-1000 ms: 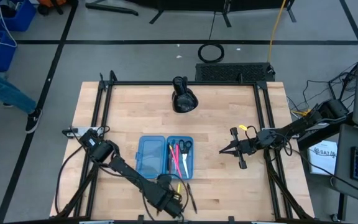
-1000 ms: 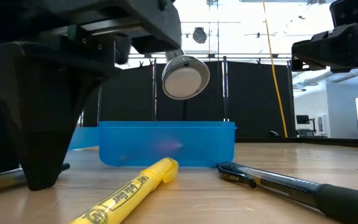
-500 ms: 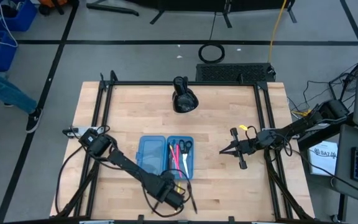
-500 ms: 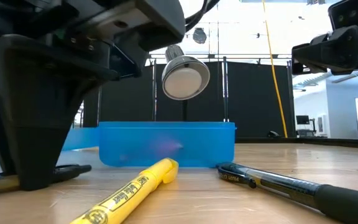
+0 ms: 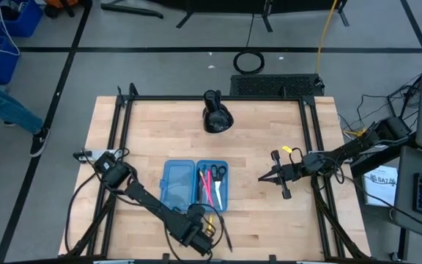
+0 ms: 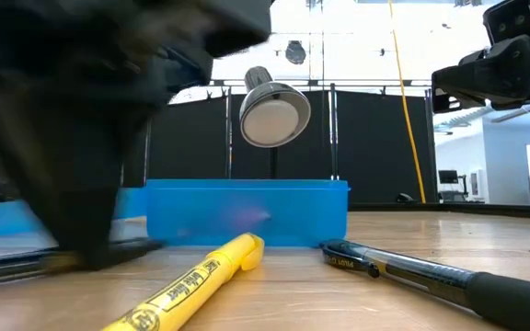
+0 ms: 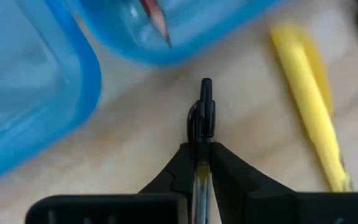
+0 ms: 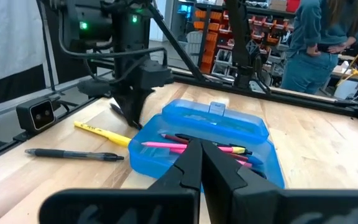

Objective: Pick & place school supplies into a supply box
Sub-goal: Put the left black pen into the blue supply box

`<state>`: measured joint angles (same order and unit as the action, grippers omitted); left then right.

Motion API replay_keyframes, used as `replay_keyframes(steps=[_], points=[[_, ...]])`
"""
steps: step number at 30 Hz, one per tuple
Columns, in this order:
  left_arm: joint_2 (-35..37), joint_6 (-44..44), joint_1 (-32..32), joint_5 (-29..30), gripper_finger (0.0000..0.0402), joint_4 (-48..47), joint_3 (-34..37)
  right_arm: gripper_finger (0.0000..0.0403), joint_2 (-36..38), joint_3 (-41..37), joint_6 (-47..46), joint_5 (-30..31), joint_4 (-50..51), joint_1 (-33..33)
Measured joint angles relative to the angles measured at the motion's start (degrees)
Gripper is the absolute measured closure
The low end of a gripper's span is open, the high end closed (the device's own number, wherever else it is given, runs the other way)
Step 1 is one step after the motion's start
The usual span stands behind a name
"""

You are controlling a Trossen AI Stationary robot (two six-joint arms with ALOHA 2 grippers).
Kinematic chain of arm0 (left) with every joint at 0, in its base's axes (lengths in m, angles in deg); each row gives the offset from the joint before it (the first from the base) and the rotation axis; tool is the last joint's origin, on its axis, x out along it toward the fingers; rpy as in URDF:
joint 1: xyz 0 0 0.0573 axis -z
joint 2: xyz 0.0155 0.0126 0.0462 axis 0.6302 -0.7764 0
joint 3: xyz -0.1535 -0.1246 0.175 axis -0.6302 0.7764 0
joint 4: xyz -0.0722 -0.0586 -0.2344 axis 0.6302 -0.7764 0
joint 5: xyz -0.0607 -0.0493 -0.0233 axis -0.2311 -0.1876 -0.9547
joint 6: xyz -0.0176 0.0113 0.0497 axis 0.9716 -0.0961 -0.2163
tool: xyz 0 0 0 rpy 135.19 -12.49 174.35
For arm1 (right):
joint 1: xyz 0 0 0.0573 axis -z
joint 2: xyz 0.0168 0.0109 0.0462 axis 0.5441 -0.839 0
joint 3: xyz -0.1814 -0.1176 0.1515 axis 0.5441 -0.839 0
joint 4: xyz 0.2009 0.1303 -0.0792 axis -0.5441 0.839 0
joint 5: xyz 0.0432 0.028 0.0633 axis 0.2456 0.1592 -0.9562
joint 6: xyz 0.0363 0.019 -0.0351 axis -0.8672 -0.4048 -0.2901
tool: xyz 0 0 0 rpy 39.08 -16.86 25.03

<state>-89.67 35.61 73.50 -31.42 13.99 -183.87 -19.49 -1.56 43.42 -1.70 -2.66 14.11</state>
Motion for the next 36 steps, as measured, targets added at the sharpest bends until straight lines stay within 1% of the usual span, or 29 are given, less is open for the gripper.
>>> replay_keyframes(steps=[4, 6, 9, 14, 17, 20, 24, 27, 32, 36], points=[[0.85, 2.93, 1.08, 4.59, 0.0374, -1.61, 0.08, 0.0403, -0.06, 0.00, -0.02, 0.00, -0.08, 0.00], [1.01, 4.19, 1.54, 5.74, 0.0380, -1.72, 0.14, 0.0403, -0.04, 0.00, -0.02, -0.02, -0.11, 0.01], [1.95, 4.69, 2.15, 5.91, 0.0382, -1.89, 0.27, 0.0403, -0.04, -0.01, -0.02, -0.01, 0.12, 0.00], [3.05, 5.16, 2.47, 5.68, 0.0400, -1.52, 0.25, 0.0403, -0.04, 0.00, -0.02, 0.00, 0.18, 0.00], [3.57, 5.20, 2.56, 5.08, 0.0398, -1.38, 0.21, 0.0403, -0.04, -0.01, -0.02, -0.02, 0.17, 0.02], [3.62, 4.83, 2.25, 2.65, 0.0391, -1.88, 0.14, 0.0403, -0.04, 0.00, -0.02, 0.00, 0.16, 0.02], [3.65, 1.87, 1.43, 2.52, 0.0381, -1.33, 0.20, 0.0403, -0.04, 0.00, -0.02, -0.02, 0.17, 0.00], [3.65, -1.48, 0.28, 1.89, 0.0366, -1.47, 0.20, 0.0403, -0.04, 0.00, -0.02, -0.02, 0.17, 0.02], [3.67, -6.31, -1.88, -2.49, 0.0319, -1.34, 0.20, 0.0403, -0.04, 0.00, -0.02, -0.01, 0.16, 0.01], [3.76, -10.62, -3.62, -4.07, 0.0281, 0.01, 0.17, 0.0403, -0.04, 0.00, -0.01, -0.01, 0.14, 0.02]])
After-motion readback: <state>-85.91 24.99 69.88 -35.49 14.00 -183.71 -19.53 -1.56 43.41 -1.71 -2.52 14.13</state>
